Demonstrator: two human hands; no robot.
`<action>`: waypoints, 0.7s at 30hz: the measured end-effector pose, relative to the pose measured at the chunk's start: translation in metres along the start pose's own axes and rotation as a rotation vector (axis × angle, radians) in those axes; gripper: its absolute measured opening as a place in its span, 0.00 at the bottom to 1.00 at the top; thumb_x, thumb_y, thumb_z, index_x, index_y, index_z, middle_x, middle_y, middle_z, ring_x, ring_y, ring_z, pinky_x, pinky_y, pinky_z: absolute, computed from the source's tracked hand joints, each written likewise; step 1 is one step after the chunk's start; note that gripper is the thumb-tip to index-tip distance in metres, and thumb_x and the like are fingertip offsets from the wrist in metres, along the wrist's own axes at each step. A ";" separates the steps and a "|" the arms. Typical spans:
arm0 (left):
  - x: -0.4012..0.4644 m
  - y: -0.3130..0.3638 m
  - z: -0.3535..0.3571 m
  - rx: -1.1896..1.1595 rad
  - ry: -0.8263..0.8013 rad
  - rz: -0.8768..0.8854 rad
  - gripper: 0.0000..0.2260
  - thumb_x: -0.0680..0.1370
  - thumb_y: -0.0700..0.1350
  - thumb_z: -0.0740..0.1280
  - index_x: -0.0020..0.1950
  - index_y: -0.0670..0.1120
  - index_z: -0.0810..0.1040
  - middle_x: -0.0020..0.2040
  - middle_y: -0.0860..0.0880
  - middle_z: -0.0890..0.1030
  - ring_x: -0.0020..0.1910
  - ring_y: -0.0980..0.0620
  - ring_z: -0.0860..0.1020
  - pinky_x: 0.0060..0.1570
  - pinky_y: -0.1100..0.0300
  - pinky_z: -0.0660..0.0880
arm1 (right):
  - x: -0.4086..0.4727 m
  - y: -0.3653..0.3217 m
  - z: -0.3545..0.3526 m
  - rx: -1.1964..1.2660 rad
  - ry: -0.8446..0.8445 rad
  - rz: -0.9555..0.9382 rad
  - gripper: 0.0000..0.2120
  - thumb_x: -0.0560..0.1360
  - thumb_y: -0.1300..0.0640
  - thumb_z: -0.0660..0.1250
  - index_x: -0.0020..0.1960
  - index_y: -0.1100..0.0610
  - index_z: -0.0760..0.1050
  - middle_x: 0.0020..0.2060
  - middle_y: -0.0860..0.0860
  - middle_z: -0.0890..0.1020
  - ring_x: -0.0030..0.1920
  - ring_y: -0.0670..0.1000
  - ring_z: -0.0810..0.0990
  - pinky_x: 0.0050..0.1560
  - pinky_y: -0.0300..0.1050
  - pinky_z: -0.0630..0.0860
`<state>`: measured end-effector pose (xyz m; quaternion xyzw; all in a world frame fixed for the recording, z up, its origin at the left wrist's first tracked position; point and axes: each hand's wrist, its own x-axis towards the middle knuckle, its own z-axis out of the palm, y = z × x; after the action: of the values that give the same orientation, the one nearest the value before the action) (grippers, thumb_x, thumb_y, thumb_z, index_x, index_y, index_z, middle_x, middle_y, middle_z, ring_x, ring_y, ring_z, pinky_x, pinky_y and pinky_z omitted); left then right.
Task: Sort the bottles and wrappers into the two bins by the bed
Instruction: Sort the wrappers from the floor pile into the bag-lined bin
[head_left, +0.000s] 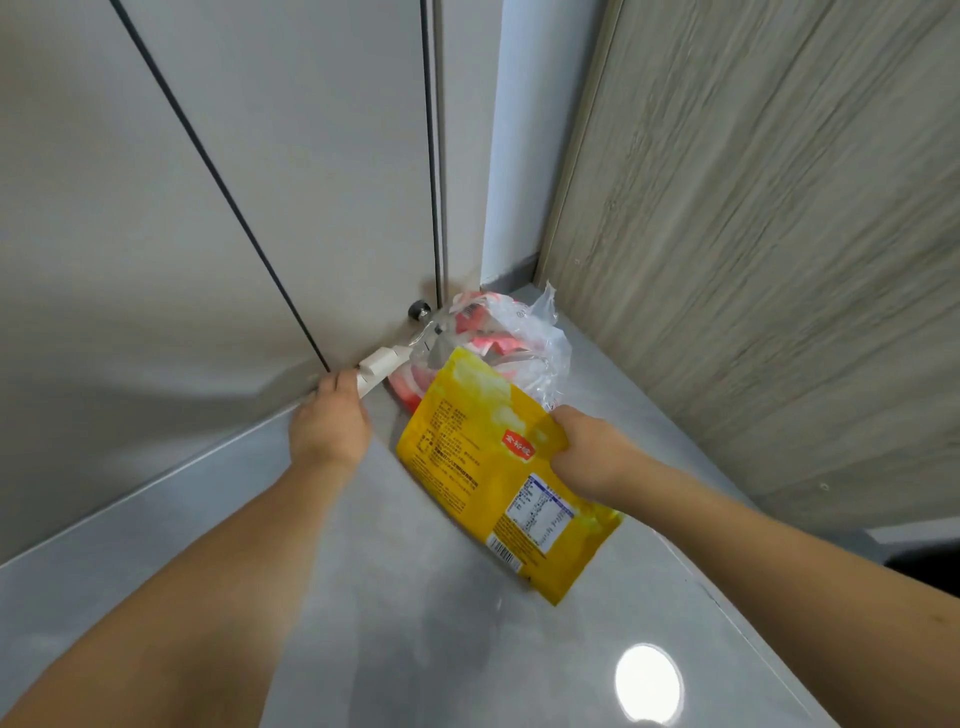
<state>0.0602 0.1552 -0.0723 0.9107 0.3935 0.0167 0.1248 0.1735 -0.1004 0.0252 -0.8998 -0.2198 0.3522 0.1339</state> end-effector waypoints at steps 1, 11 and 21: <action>-0.002 0.006 -0.006 -0.030 0.002 -0.040 0.13 0.80 0.40 0.60 0.64 0.41 0.72 0.59 0.37 0.76 0.56 0.35 0.76 0.50 0.46 0.73 | -0.004 0.000 -0.004 0.001 0.006 0.001 0.16 0.73 0.61 0.59 0.60 0.53 0.69 0.51 0.55 0.79 0.49 0.56 0.79 0.51 0.54 0.79; -0.096 0.059 -0.077 -0.521 0.183 -0.070 0.14 0.81 0.44 0.55 0.64 0.48 0.73 0.57 0.44 0.80 0.55 0.39 0.76 0.47 0.52 0.70 | -0.091 0.017 -0.057 -0.082 0.115 -0.027 0.13 0.77 0.53 0.55 0.58 0.56 0.72 0.53 0.54 0.78 0.50 0.56 0.77 0.50 0.50 0.76; -0.162 0.205 -0.152 -0.814 0.022 0.422 0.11 0.81 0.47 0.58 0.59 0.48 0.75 0.47 0.49 0.80 0.49 0.44 0.78 0.47 0.50 0.76 | -0.226 0.108 -0.127 0.048 0.282 0.107 0.13 0.79 0.54 0.56 0.59 0.57 0.72 0.53 0.53 0.76 0.51 0.53 0.75 0.47 0.45 0.70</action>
<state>0.0746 -0.0640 0.1351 0.8476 0.1621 0.2047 0.4619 0.1460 -0.3156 0.2037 -0.9473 -0.1420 0.2341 0.1661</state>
